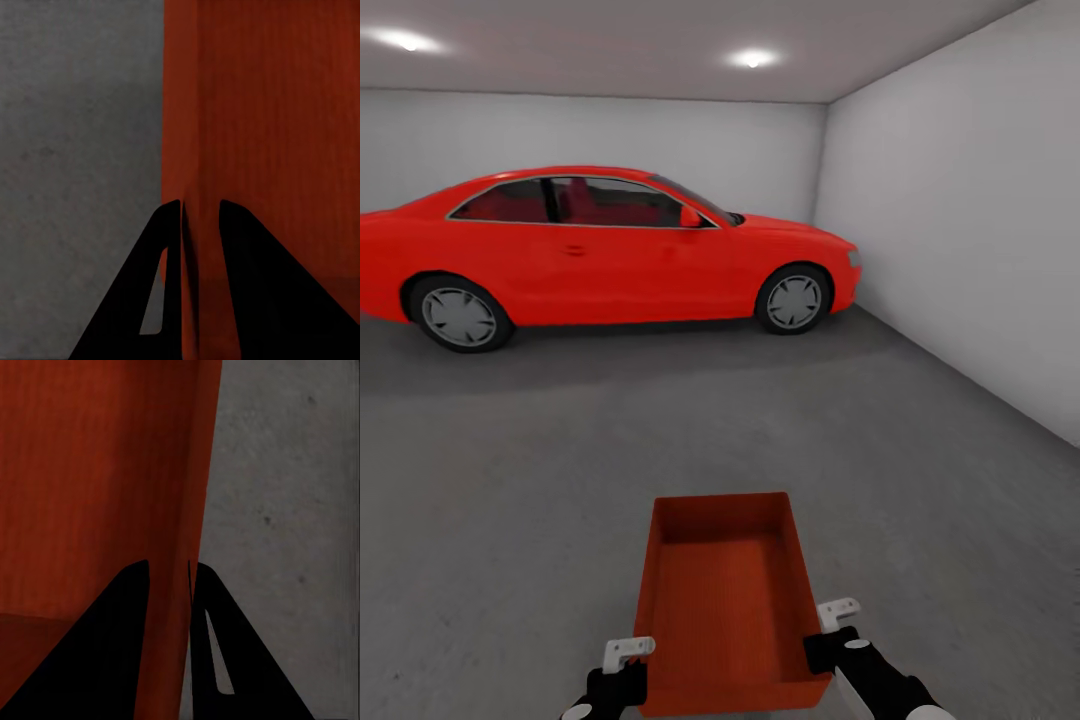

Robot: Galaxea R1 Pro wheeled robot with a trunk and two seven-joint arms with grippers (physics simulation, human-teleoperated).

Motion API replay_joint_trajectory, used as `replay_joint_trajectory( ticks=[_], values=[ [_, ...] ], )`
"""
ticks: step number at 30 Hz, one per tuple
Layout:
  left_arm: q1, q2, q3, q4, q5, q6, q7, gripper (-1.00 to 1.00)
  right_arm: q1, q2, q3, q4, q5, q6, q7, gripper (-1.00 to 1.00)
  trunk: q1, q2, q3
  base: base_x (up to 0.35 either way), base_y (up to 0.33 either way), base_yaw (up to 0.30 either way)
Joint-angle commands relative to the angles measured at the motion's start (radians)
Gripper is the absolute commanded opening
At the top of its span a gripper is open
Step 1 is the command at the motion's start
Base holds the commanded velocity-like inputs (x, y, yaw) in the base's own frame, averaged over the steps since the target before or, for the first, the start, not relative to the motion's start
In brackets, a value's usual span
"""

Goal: Move the two storage containers from the living room to the garage. In the garage, place one container on the floor and stack the other container on top of it (either order is fine).

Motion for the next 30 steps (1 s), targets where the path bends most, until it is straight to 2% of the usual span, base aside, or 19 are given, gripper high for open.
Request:
replay_joint_trajectory(
  ticks=[1, 14, 30],
  values=[
    [-0.001, 0.012, 0.002, 0.004, -0.013, -0.004, 0.003, -1.0, 0.0, -0.018, 0.041, -0.003, 0.017, -0.041, 0.056, -1.0, 0.0, 0.0, -0.001, 0.144, 0.0, -0.286],
    [-0.001, 0.012, 0.002, 0.004, -0.013, -0.004, 0.003, -1.0, -0.001, -0.019, 0.041, -0.003, 0.017, -0.041, 0.056, -1.0, 0.0, 0.0, -0.001, 0.109, 0.0, -0.286],
    [-0.001, 0.012, 0.002, 0.004, -0.014, -0.003, 0.003, -1.0, -0.001, -0.019, 0.041, -0.002, 0.017, -0.042, 0.055, -1.0, 0.0, 0.0, -0.001, 0.013, 0.0, -0.286]
  ],
)
